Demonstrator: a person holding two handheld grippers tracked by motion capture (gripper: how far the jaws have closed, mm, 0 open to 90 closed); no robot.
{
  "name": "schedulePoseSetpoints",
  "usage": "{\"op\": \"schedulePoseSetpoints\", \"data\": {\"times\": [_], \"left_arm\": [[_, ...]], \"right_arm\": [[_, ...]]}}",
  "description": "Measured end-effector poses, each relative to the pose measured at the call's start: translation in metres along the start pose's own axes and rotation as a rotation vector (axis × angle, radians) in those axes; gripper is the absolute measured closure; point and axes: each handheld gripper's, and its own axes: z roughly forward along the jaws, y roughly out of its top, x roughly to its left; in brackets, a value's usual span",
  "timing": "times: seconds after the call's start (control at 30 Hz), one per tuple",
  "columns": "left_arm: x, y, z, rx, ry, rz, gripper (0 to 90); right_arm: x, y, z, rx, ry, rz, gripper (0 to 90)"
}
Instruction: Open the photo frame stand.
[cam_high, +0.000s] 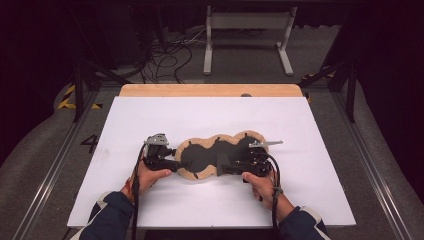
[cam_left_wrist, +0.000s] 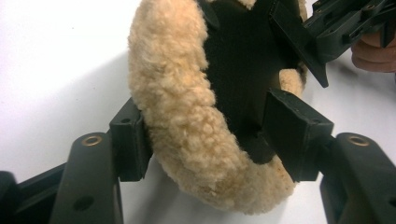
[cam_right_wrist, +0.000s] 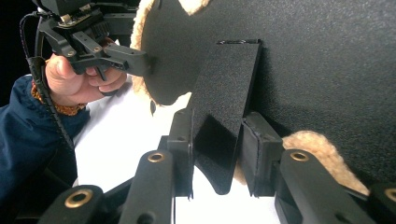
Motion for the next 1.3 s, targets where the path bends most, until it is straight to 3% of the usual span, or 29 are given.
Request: {"op": "schedulePoseSetpoints", "data": {"times": [0.13,0.17,0.37,0.57,0.7,0.93,1.03,1.2,1.3], "left_arm": [[-0.005,0.002,-0.008,-0.047,0.010,0.032,46.8],[-0.008,0.003,-0.011,-0.052,0.023,0.056,48.7],[-0.017,0.003,-0.021,-0.068,0.048,0.074,53.7],[-0.030,0.002,-0.031,-0.074,0.148,0.189,57.1],[-0.039,0.000,-0.031,-0.072,0.194,0.240,57.0],[-0.044,-0.002,-0.033,-0.069,0.204,0.285,58.0],[-0.046,-0.004,-0.036,-0.064,0.180,0.306,59.3],[-0.050,-0.006,-0.038,-0.055,0.166,0.331,60.4],[-0.052,-0.006,-0.039,-0.047,0.156,0.350,60.9]], "right_arm": [[-0.001,-0.001,-0.001,-0.001,0.016,0.013,73.5],[0.000,-0.002,-0.001,0.003,0.020,0.018,74.6],[0.003,-0.003,-0.002,0.005,0.037,0.016,75.7],[0.010,-0.003,-0.001,0.009,0.051,-0.015,76.1],[0.012,-0.005,0.001,0.015,0.048,-0.025,77.2],[0.018,-0.010,0.000,0.024,0.000,-0.080,76.7],[0.025,-0.012,-0.006,0.024,-0.063,-0.156,76.2],[0.029,-0.017,-0.020,0.006,-0.107,-0.220,73.3],[0.031,-0.019,-0.030,-0.005,-0.177,-0.271,73.6]]}}
